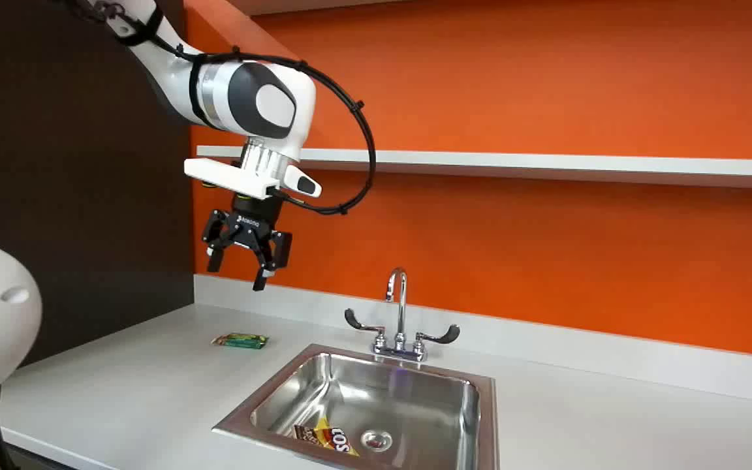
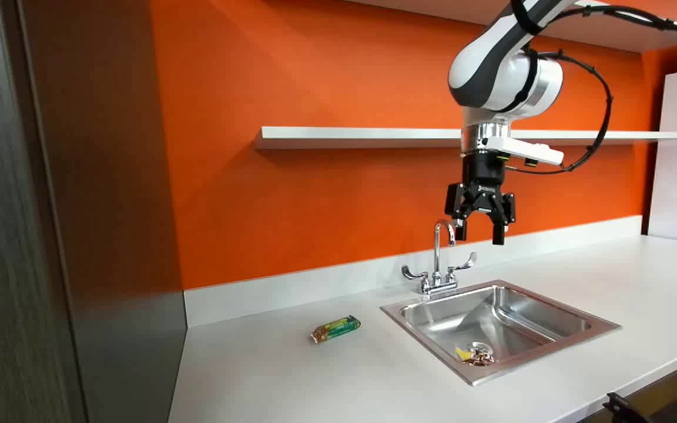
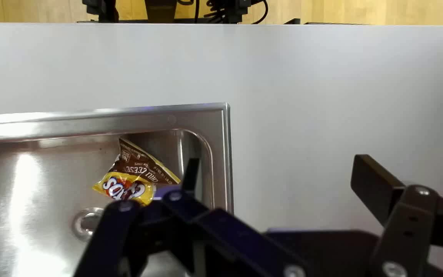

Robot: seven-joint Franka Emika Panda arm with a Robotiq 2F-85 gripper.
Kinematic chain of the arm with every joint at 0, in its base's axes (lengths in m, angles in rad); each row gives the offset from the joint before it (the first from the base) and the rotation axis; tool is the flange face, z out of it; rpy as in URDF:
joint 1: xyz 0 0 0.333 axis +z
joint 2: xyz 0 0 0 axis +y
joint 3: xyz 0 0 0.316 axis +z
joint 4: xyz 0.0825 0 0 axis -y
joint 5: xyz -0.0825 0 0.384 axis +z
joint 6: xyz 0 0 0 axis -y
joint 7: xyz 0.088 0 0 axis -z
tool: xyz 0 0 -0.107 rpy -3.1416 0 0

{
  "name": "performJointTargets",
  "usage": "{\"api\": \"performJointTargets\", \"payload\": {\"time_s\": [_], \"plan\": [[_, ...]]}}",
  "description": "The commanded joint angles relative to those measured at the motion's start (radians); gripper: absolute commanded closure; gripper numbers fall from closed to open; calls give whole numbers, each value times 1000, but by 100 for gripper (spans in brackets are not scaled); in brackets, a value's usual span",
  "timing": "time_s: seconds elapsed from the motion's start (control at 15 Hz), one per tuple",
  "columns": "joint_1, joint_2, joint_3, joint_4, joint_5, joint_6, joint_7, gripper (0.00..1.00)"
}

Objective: Take the fritos out of the sink and place them on the counter top to the left of the sink

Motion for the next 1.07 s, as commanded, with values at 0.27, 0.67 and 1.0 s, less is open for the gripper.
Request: {"api": "performJointTargets", "payload": {"time_s": [0.27, 0.67, 1.0], "plan": [[-26, 15, 14, 7, 1, 10, 12, 0], [-99, 96, -5, 17, -21, 118, 101, 0], [-142, 211, -21, 31, -23, 202, 155, 0]]}}
